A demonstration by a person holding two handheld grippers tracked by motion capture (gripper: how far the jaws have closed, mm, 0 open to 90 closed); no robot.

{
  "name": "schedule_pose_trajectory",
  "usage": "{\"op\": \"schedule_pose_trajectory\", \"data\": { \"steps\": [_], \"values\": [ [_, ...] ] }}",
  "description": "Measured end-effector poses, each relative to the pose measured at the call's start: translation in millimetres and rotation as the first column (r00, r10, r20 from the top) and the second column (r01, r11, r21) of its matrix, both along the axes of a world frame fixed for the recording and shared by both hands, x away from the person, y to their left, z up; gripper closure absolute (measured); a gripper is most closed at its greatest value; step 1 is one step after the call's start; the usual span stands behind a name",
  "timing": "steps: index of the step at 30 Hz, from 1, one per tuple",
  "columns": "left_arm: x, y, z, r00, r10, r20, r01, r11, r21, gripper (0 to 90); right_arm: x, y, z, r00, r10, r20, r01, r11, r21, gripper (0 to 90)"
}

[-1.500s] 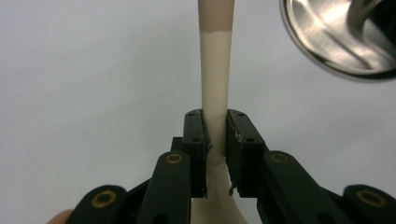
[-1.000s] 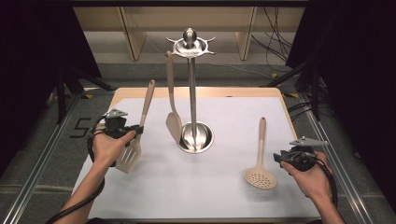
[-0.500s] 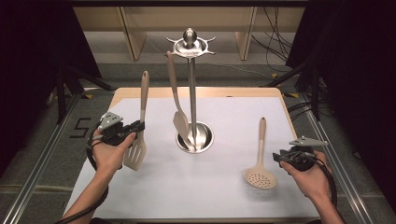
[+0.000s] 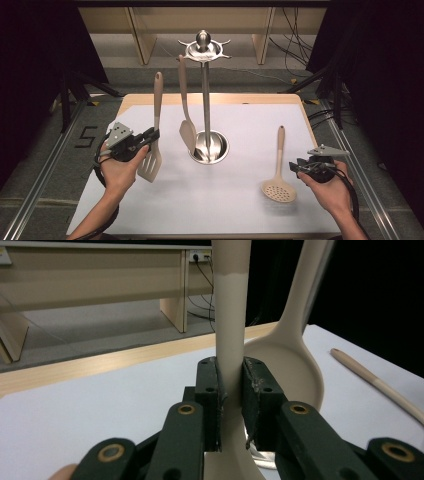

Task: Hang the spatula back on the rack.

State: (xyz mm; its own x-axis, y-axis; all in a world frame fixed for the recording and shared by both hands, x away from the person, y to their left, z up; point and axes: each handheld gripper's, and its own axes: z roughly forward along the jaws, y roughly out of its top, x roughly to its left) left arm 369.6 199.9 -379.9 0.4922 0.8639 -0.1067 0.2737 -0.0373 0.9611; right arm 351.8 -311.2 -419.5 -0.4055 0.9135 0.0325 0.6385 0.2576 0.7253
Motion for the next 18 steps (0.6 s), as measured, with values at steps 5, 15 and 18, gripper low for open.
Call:
{"op": "schedule_pose_trajectory", "data": {
  "steps": [5, 15, 18],
  "values": [
    [-7.1, -8.1, 4.8, 0.9994, -0.023, 0.027, 0.023, 0.9997, 0.000, 77.9, 0.7, 6.4, 3.4, 0.9989, 0.031, 0.036, -0.030, 0.9994, -0.018, 63.8],
    [-21.9, -23.7, 9.9, 0.9955, -0.065, 0.068, 0.066, 0.9978, -0.006, 77.9, 0.7, 25.5, 12.9, 0.9953, 0.074, 0.063, -0.074, 0.9972, 0.004, 63.7],
    [-26.5, -28.6, 10.5, 0.9942, -0.078, 0.074, 0.079, 0.9969, 0.001, 77.9, -2.2, 36.1, 18.2, 0.9973, 0.059, 0.044, -0.062, 0.9964, 0.058, 63.8]
  ]
}}
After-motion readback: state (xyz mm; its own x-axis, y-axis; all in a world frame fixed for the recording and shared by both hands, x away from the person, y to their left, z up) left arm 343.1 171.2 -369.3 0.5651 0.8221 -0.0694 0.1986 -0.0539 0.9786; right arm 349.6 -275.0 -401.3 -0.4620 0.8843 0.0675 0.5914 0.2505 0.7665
